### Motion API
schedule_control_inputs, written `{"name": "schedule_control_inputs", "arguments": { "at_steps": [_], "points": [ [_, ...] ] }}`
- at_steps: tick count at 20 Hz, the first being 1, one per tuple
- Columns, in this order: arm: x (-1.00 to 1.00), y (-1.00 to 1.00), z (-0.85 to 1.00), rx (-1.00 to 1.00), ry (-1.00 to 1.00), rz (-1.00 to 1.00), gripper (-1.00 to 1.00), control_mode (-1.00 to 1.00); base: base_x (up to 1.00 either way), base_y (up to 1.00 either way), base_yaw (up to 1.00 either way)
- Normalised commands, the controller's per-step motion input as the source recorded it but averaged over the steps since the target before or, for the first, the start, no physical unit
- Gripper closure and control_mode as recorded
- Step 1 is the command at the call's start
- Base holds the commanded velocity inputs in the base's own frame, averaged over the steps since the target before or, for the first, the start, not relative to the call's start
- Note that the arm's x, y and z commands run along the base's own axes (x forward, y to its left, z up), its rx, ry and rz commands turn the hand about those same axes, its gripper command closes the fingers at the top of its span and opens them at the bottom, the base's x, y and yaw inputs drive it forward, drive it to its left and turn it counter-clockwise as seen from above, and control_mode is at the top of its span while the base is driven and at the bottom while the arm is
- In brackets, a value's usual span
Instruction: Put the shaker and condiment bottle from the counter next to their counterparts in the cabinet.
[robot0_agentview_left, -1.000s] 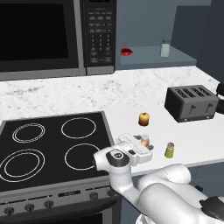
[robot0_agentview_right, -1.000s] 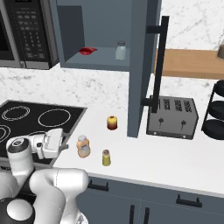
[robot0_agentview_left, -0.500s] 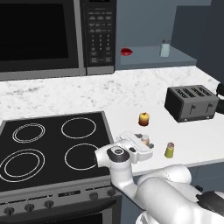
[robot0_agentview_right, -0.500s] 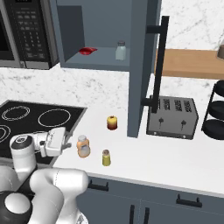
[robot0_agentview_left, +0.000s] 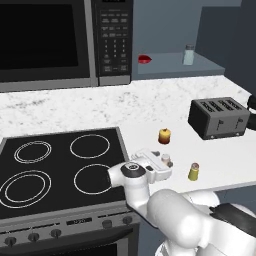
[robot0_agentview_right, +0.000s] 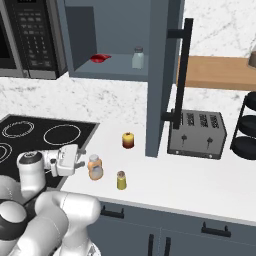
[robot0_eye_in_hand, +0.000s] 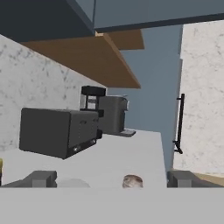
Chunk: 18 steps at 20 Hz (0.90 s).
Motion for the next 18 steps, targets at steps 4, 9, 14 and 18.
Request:
{"name": "schedule_control_inputs", "arguments": {
  "at_steps": [4,9,14,18],
  "points": [
    [0.0,0.0,-0.15,0.0,0.02,0.0,-1.0,-1.0,0.0,0.0,0.0],
    [0.05,0.0,-0.15,0.0,0.0,0.0,-1.0,-1.0,0.0,0.0,0.0],
    [0.17,-0.05,0.0,0.0,0.0,0.0,-1.0,-1.0,0.0,0.0,0.0],
    [0.36,-0.13,-0.01,0.0,0.0,0.0,-1.0,-1.0,0.0,0.0,0.0]
  ]
}}
